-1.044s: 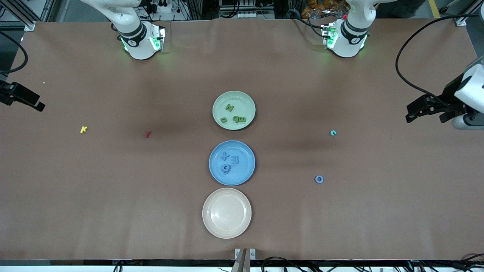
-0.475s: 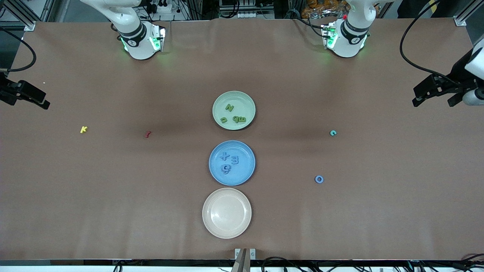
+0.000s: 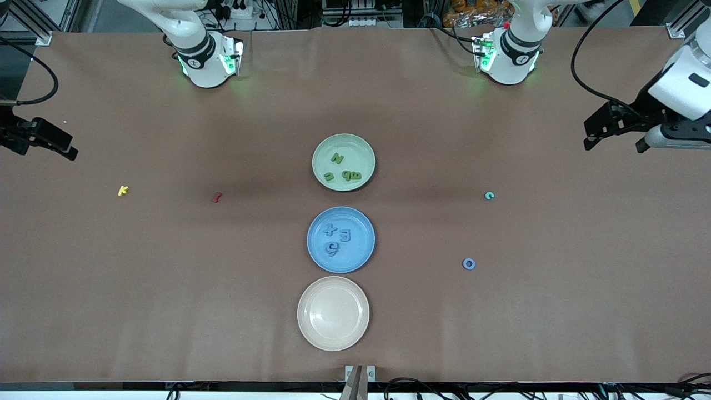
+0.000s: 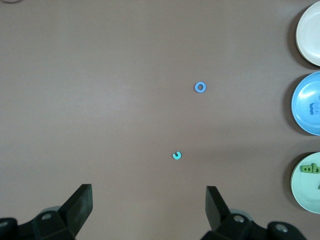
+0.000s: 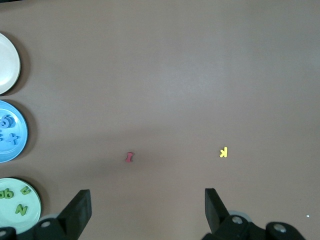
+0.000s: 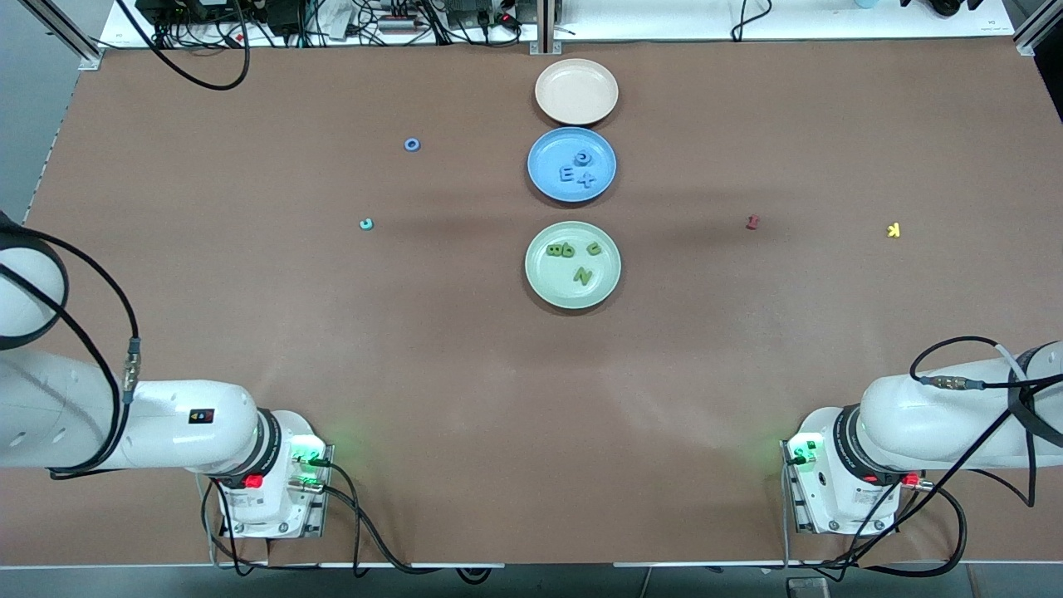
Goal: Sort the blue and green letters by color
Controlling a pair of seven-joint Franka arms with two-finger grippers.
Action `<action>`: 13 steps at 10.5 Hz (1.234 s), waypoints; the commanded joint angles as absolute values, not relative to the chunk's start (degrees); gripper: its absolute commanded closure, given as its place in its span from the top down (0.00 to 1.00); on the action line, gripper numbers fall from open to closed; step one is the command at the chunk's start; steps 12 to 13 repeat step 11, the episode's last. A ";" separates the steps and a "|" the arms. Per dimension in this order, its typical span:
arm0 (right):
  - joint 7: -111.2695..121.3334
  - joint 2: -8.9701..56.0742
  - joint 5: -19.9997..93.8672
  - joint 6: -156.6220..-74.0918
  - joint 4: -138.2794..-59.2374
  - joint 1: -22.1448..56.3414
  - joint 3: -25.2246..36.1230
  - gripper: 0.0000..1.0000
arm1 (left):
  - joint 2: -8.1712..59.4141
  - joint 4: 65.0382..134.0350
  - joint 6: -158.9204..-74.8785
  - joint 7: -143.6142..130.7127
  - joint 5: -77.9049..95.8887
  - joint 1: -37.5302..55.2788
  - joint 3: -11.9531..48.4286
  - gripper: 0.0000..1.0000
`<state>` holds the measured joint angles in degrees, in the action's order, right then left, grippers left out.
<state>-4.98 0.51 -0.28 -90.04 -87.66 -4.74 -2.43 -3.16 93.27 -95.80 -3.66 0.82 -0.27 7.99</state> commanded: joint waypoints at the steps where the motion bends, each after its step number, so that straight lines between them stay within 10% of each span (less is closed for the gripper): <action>1: -4.31 0.26 -1.05 -89.38 -87.36 -4.48 -2.64 1.00 | -3.96 93.60 -94.05 -2.46 1.76 0.18 7.21 1.00; 13: -4.31 0.26 -1.14 -88.59 -87.45 -4.75 -3.69 1.00 | -4.48 90.26 -87.54 -2.55 1.50 -0.35 5.45 1.00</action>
